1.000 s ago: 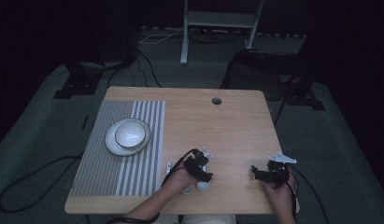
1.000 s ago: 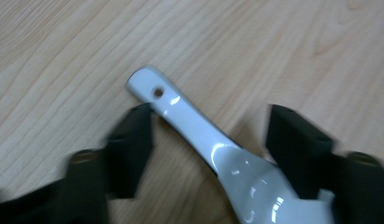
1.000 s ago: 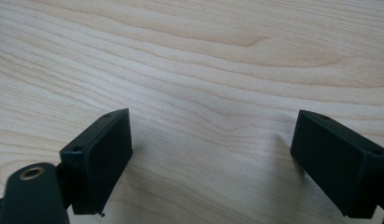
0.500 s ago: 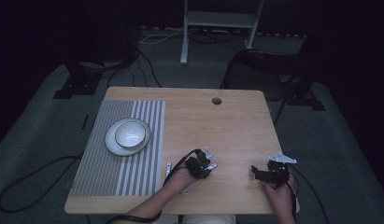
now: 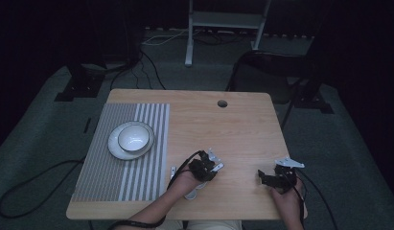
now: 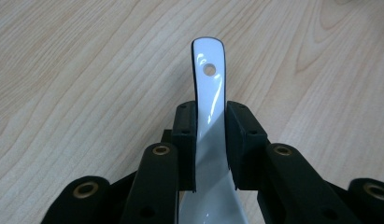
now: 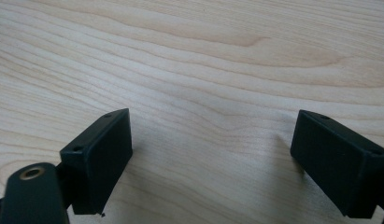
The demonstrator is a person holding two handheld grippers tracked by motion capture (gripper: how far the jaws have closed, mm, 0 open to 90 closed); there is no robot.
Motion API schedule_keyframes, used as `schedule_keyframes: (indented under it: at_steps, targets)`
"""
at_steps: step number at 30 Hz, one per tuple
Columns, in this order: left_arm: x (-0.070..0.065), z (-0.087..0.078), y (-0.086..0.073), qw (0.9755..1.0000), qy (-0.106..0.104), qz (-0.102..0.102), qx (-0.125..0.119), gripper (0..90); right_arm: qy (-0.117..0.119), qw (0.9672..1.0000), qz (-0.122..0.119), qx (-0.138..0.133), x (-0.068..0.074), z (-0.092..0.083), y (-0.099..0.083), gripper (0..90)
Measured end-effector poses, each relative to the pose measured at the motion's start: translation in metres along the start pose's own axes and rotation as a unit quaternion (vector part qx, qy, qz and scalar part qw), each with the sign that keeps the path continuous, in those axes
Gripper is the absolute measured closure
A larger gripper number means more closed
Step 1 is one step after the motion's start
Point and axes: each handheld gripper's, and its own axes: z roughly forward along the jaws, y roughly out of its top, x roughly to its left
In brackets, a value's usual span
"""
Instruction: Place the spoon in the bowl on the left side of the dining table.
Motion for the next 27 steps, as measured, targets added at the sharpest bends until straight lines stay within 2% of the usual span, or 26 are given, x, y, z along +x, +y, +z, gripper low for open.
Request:
schedule_keyframes:
  at_steps: [8,16,27]
  targets:
    - [0.002,-0.005,0.001,0.9999,-0.001,-0.009,-0.012,74.8,0.0,1.0,0.0,0.0,0.0,0.0,0.0,12.1]
    - [0.003,-0.008,0.002,0.9999,0.0,-0.005,-0.014,74.8,0.0,1.0,0.0,0.0,0.0,0.0,0.0,12.1]
    - [0.005,-0.02,0.005,0.9993,0.005,-0.012,-0.035,74.9,0.0,1.0,0.0,0.0,0.0,0.0,0.0,12.1]
